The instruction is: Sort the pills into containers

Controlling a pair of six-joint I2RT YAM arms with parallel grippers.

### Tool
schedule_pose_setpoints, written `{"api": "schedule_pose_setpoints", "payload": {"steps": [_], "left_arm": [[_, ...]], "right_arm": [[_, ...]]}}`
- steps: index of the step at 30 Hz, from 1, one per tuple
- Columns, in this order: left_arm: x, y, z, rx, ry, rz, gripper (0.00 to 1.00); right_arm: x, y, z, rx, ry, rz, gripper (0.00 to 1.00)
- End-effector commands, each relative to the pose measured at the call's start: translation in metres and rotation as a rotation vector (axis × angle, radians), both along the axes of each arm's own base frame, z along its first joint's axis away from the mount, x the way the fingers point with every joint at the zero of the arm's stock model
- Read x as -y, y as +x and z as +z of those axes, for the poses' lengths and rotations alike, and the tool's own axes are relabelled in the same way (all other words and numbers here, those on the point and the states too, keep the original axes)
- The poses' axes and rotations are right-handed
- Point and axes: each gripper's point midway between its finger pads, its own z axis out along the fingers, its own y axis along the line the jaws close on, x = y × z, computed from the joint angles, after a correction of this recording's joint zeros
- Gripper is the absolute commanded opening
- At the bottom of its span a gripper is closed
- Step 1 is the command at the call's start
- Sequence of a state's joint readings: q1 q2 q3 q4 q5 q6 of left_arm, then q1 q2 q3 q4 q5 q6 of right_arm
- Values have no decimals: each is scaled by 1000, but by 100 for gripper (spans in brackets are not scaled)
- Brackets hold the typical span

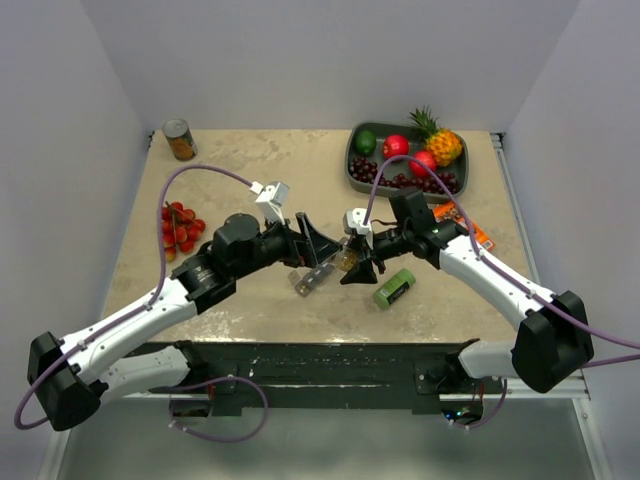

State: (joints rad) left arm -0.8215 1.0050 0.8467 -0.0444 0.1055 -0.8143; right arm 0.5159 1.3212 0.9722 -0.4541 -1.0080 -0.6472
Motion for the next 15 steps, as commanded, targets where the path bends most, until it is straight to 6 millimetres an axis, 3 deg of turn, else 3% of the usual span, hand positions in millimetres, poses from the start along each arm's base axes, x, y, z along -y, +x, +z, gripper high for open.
{"api": "schedule_pose_setpoints", "payload": {"steps": [1, 9, 12, 14, 15], "left_arm": [[11, -3, 13, -27, -30, -30, 88], [24, -8, -6, -56, 25, -95, 70], [28, -11, -10, -55, 37, -124, 50], [29, -13, -13, -54, 48, -143, 43], [30, -15, -14, -44, 57, -163, 33]], "right_arm": [[-4, 10, 24, 87, 47, -2, 2], [-4, 10, 23, 84, 45, -2, 2], [-4, 10, 24, 86, 46, -4, 2], [-4, 10, 22, 84, 43, -3, 2], [-4, 10, 22, 84, 43, -5, 2]]}}
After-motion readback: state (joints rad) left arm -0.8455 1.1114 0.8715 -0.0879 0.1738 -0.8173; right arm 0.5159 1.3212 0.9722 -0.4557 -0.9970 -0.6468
